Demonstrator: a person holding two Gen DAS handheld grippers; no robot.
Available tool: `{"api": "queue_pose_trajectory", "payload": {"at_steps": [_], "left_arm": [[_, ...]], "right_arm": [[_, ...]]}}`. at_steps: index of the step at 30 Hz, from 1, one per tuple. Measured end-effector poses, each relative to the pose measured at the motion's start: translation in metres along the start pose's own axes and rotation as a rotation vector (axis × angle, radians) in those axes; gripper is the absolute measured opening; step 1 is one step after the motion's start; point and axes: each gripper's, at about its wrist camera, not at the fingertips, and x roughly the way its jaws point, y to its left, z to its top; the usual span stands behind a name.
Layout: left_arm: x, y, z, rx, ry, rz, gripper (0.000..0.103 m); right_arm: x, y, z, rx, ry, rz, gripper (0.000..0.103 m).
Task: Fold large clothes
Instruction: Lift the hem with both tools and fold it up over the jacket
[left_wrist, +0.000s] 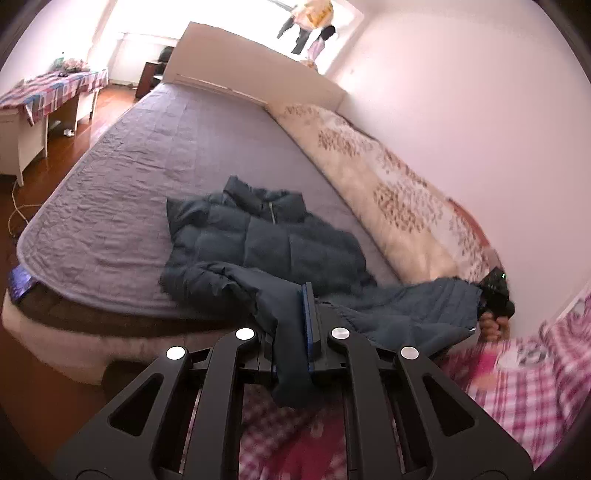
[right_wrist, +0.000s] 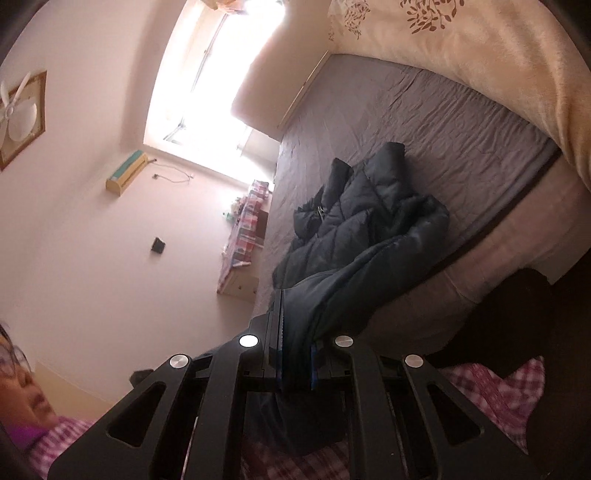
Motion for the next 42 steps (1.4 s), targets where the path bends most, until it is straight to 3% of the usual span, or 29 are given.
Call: {"api": "queue_pose_trajectory", "payload": {"at_steps": [9, 15, 21, 31, 39, 42], "left_arm": [[0.058, 0.027, 0.093, -0.077, -0.078, 0.042, 0.011], [0.133, 0.060, 0.164, -0.128, -0.064, 0.157, 0.011], [0.221, 0.104, 0.212, -0.189, -0.016, 0.264, 0.011], [0.322, 0.157, 0.222, -0.239, 0.080, 0.380, 0.011], [0.350, 0.177, 0.207, -0.282, 0.136, 0.406, 0.015], [0.347, 0.177, 0.209, -0.317, 0.155, 0.382, 0.024]], "right_arm": [[0.072, 0.027, 0.100, -0.003, -0.020, -0.012, 0.011], [0.155, 0.031, 0.182, -0.012, -0.017, -0.111, 0.011], [0.244, -0.003, 0.242, 0.040, 0.006, -0.246, 0.011], [0.333, -0.070, 0.272, 0.120, 0.055, -0.400, 0.011], [0.356, -0.102, 0.267, 0.176, 0.102, -0.468, 0.011], [0.352, -0.101, 0.266, 0.225, 0.095, -0.429, 0.021]]}}
